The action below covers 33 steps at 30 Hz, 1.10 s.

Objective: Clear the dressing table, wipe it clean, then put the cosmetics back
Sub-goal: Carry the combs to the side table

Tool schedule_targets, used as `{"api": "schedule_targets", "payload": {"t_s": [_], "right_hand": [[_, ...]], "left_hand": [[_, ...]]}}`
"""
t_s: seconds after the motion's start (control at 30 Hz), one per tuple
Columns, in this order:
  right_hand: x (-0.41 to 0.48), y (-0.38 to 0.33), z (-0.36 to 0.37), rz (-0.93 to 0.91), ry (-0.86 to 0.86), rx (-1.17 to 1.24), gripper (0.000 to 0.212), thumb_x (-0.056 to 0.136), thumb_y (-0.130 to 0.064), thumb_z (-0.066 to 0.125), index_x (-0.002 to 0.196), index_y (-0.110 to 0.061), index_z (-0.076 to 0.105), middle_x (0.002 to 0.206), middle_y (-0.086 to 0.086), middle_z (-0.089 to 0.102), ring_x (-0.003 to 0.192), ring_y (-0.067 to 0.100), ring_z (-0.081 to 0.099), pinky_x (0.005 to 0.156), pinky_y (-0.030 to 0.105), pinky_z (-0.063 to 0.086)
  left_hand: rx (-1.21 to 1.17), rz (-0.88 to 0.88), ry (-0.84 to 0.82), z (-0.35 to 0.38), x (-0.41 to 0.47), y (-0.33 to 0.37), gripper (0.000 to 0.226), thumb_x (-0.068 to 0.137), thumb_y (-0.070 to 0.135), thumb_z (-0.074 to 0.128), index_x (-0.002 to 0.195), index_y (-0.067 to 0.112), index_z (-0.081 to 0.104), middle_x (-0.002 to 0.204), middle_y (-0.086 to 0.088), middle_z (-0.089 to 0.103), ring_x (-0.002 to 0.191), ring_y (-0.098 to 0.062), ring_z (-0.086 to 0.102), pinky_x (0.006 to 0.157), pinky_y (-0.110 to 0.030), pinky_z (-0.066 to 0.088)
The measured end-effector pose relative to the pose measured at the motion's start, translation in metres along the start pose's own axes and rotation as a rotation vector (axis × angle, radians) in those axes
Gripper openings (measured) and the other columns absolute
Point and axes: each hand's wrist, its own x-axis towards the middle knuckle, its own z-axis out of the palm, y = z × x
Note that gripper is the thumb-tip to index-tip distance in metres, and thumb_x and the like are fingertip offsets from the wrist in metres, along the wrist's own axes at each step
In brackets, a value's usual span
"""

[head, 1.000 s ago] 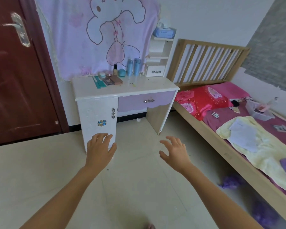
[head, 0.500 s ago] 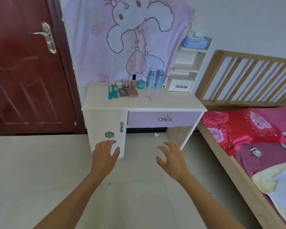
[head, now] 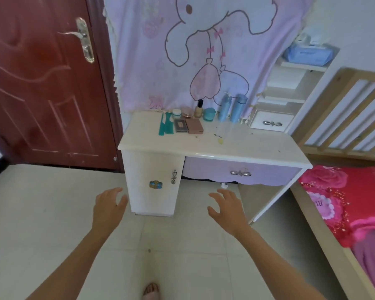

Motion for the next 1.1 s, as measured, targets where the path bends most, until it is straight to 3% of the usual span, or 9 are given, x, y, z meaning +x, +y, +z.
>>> {"api": "schedule_targets", "payload": {"t_s": [0.1,0.2,0.37,0.47,0.5,0.57,0.67,0.77,1.1], "right_hand": [[0.046,0.016,-0.011,-0.006,0.034,-0.027,0.037,0.071,-0.022,0.072,0.105,-0.008,0.066,0.111,0.019,0.063,0.105,0.039,0.058,0.081,0.051,0.048],[0.087,0.013,-0.008,0.037,0.043,-0.003,0.039,0.082,-0.024,0.064,0.118,-0.012,0.060,0.127,0.016,0.053,0.122,0.033,0.046,0.094,0.047,0.040],[0.131,0.008,0.022,0.091,-0.089,0.069,0.040,0.071,-0.031,0.060,0.105,-0.011,0.066,0.112,0.016,0.062,0.107,0.035,0.058,0.080,0.049,0.050],[0.157,0.010,0.035,0.080,-0.224,0.087,0.037,0.062,-0.039,0.058,0.090,-0.018,0.069,0.091,0.009,0.069,0.083,0.029,0.068,0.056,0.038,0.055],[0.170,0.014,0.040,0.048,-0.193,0.072,0.038,0.062,-0.038,0.058,0.092,-0.017,0.069,0.093,0.010,0.069,0.086,0.030,0.068,0.058,0.040,0.054],[0.199,0.017,0.042,0.018,-0.137,0.078,0.044,0.069,-0.033,0.056,0.107,-0.013,0.066,0.113,0.016,0.063,0.109,0.034,0.058,0.079,0.048,0.049],[0.245,0.020,0.044,-0.034,-0.166,0.099,0.049,0.083,-0.035,0.048,0.129,-0.016,0.050,0.138,0.010,0.043,0.132,0.025,0.033,0.102,0.035,0.031],[0.297,0.026,0.055,-0.093,-0.218,0.106,0.046,0.091,-0.033,0.047,0.135,-0.022,0.041,0.145,0.002,0.033,0.135,0.017,0.024,0.106,0.028,0.024],[0.397,0.013,0.092,-0.255,-0.430,0.151,0.046,0.094,-0.032,0.042,0.138,-0.020,0.035,0.150,0.001,0.025,0.138,0.017,0.019,0.110,0.029,0.019]], "left_hand": [[-0.057,0.007,0.001,0.015,0.033,0.016,0.033,0.091,0.018,0.054,0.121,0.003,0.056,0.126,-0.016,0.056,0.120,-0.034,0.046,0.100,-0.043,0.034],[-0.063,0.030,-0.032,0.028,0.068,0.024,0.034,0.091,0.019,0.054,0.122,0.005,0.056,0.126,-0.014,0.056,0.121,-0.031,0.045,0.100,-0.039,0.034],[-0.030,0.018,-0.059,0.043,0.114,0.035,0.035,0.092,0.018,0.052,0.124,0.005,0.053,0.130,-0.013,0.053,0.125,-0.031,0.039,0.101,-0.038,0.032],[-0.042,0.012,-0.068,0.054,0.133,0.038,0.035,0.092,0.019,0.051,0.125,0.007,0.053,0.131,-0.011,0.053,0.126,-0.028,0.037,0.101,-0.037,0.032],[-0.042,0.005,-0.064,0.059,0.143,0.041,0.035,0.092,0.019,0.051,0.125,0.007,0.053,0.131,-0.010,0.053,0.125,-0.028,0.037,0.101,-0.036,0.032],[-0.038,-0.011,-0.053,0.070,0.164,0.048,0.035,0.092,0.019,0.051,0.125,0.007,0.052,0.131,-0.010,0.052,0.125,-0.028,0.038,0.101,-0.036,0.032],[-0.037,-0.031,-0.046,0.087,0.199,0.063,0.036,0.092,0.020,0.051,0.126,0.007,0.052,0.132,-0.010,0.052,0.125,-0.027,0.039,0.102,-0.035,0.032],[-0.050,-0.032,-0.029,0.104,0.239,0.081,0.037,0.093,0.022,0.050,0.127,0.009,0.051,0.132,-0.008,0.051,0.125,-0.025,0.039,0.103,-0.034,0.033],[0.085,-0.150,-0.049,0.151,0.300,0.097,0.039,0.092,0.024,0.050,0.129,0.011,0.048,0.133,-0.006,0.049,0.123,-0.022,0.041,0.103,-0.029,0.033]]}}
